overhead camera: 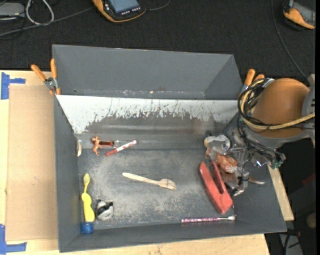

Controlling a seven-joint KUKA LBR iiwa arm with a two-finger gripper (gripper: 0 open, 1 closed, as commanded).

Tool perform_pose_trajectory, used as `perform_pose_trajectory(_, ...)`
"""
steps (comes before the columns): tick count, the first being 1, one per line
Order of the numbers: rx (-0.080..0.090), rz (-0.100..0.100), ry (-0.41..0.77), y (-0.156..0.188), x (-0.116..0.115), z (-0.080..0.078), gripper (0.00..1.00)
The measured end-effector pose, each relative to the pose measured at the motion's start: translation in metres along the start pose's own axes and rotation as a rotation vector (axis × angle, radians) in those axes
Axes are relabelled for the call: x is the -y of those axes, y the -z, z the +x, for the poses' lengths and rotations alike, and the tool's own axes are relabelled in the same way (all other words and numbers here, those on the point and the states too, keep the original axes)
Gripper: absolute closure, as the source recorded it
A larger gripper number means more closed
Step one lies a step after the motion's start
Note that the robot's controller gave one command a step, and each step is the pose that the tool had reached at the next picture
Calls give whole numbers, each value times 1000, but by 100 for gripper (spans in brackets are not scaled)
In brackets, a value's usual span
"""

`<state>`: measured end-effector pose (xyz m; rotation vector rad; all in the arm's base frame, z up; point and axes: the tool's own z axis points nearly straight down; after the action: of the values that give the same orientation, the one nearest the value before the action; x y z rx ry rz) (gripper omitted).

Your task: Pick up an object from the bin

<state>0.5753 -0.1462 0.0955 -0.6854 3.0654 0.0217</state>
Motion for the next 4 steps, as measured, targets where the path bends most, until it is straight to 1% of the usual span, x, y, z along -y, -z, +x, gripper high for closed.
perform_pose_trajectory(1, 5, -8, 42, -22, 5, -15, 0)
perform_pose_trajectory(2, 5, 11, 495, -18, -4, -56, 100)
perform_pose_trajectory(3, 6, 10, 492, -18, -4, -55, 100)
perform_pose_trajectory(4, 4, 2, 492, 7, -8, -54, 100)
